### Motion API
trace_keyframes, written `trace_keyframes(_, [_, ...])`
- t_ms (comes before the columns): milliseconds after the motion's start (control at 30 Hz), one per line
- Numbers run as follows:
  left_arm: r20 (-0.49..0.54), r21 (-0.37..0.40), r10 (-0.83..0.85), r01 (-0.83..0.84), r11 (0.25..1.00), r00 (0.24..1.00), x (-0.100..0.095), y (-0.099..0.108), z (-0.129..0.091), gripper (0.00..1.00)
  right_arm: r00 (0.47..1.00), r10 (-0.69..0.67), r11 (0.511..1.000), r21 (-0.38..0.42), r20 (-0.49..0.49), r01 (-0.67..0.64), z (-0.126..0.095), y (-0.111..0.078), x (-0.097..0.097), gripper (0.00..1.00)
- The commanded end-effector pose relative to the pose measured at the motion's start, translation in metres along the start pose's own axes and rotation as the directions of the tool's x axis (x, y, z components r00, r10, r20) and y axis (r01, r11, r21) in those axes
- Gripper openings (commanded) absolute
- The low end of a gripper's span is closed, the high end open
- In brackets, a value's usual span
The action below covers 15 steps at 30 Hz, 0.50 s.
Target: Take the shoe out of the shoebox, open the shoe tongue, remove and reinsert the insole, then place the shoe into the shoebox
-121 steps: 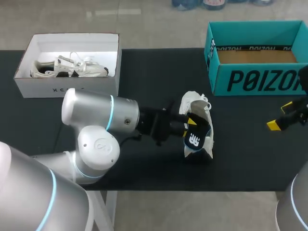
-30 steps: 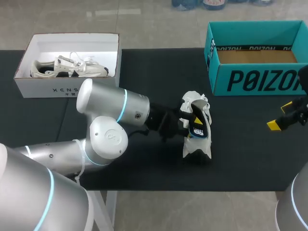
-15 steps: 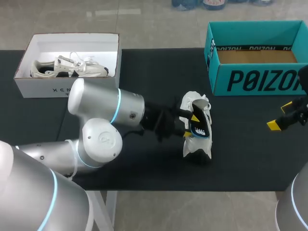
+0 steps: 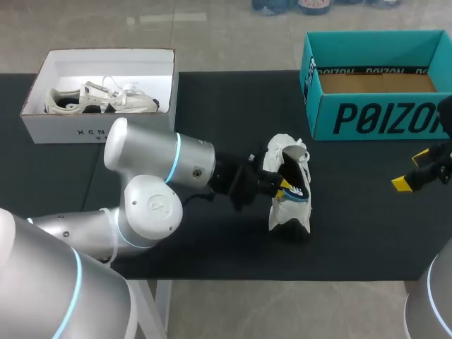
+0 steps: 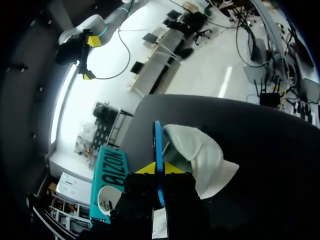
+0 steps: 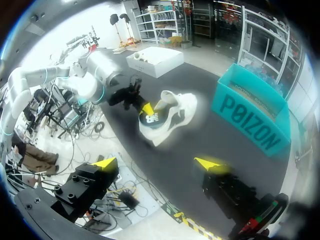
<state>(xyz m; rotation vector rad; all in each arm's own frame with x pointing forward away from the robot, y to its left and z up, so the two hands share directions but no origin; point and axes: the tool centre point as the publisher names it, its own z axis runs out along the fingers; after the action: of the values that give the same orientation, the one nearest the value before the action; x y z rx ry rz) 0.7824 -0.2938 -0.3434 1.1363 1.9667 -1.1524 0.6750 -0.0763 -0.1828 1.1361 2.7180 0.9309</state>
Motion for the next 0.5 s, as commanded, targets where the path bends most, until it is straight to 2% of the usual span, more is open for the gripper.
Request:
trace_keyframes(33, [-0.009,0.006,0.01,-0.01,1.0,1.0,-0.001,0.008,0.004,0.0,1.0,0.001,1.0,-0.005,0.007,-0.001,-0.001,-0.004,0.003,1.0])
trace_keyframes(367, [-0.023,-0.014,0.036,-0.037,0.999,0.999,-0.002,0.035,0.015,0.0,1.0,0.001,1.0,-0.005,0.007,-0.001,-0.001,-0.004,0.003,1.0])
trace_keyframes(500, [-0.037,0.003,0.031,-0.031,1.0,0.999,0.004,0.033,0.024,0.0,1.0,0.001,1.0,-0.005,0.007,-0.001,-0.001,-0.004,0.003,1.0])
